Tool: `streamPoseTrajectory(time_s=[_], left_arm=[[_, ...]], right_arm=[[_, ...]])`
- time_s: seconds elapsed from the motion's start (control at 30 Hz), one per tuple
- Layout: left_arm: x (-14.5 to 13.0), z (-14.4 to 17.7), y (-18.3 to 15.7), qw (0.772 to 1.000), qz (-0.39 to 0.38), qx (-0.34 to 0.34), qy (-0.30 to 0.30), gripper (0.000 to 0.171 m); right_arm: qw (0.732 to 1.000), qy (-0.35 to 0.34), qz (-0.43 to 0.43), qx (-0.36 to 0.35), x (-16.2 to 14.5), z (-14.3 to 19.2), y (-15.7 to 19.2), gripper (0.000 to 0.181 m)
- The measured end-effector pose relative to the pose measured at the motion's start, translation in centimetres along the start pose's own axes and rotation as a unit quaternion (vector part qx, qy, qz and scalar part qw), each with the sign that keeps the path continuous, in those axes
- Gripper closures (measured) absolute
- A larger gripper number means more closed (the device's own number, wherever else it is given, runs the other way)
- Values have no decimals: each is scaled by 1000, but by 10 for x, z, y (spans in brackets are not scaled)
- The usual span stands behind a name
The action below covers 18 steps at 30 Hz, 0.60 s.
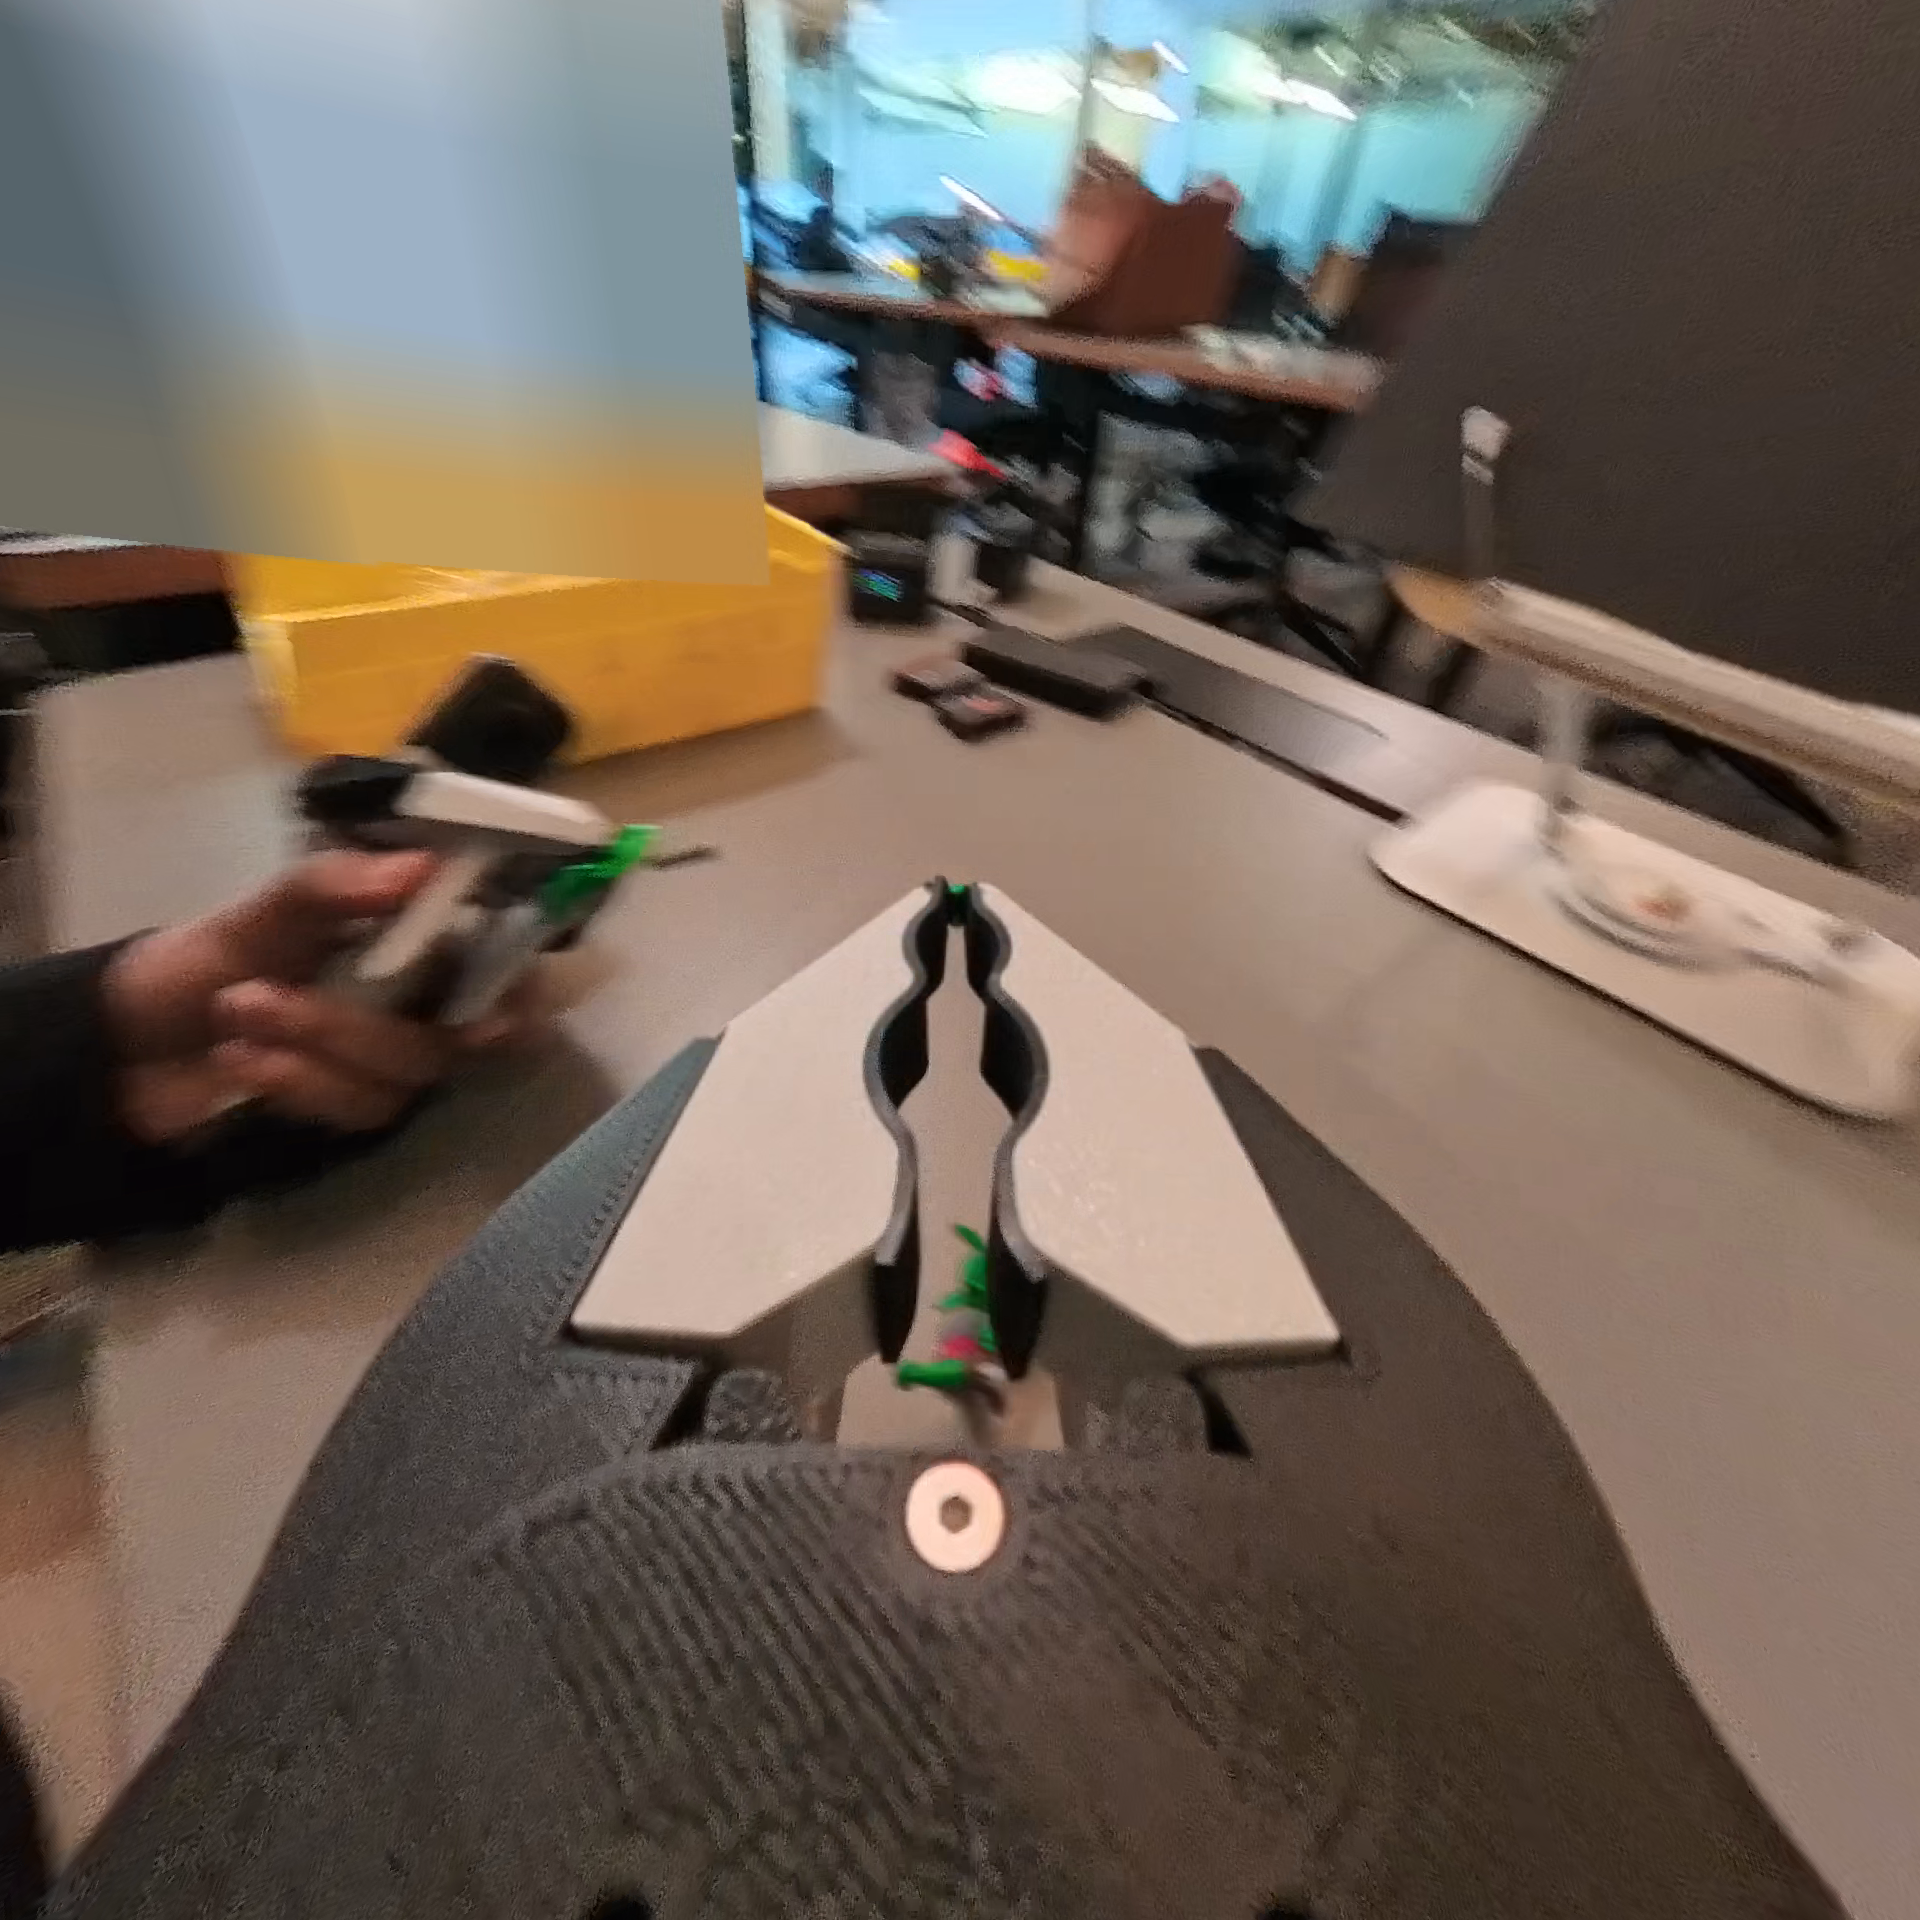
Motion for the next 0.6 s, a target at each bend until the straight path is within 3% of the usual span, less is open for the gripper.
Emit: streamPoseTrajectory(time_s=[0.07, 0.17, 0.3, 0.43, 0.6], left_arm=[[0, -1, 3, 1000, 1, 8, 1, 171], [1, 0, 4, 1000, -1, 16, -3, 171], [1, 1, 4, 1000, -4, 17, -8, 171], [-1, 0, 3, 1000, -6, 17, 2, 171], [-1, 0, 3, 1000, -7, 17, 0, 171]], right_arm=[[993, 76, -11, -86, -12, -14, -32, 181], [956, 223, -30, -191, -53, -42, -68, 173], [932, 301, -46, -195, -92, -70, -77, 176], [932, 300, -47, -197, -93, -71, -77, 177], [969, 202, -46, -132, -49, -52, -53, 166]])
Point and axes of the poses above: each gripper's, where its closed fingertips meet, z back along the fingers, x out of its top, y = z × x across the jaws, the point moved 5 cm from there along z, back along the fingers, and after that the axes turned 11 degrees about -x, right-handed, at the moved point
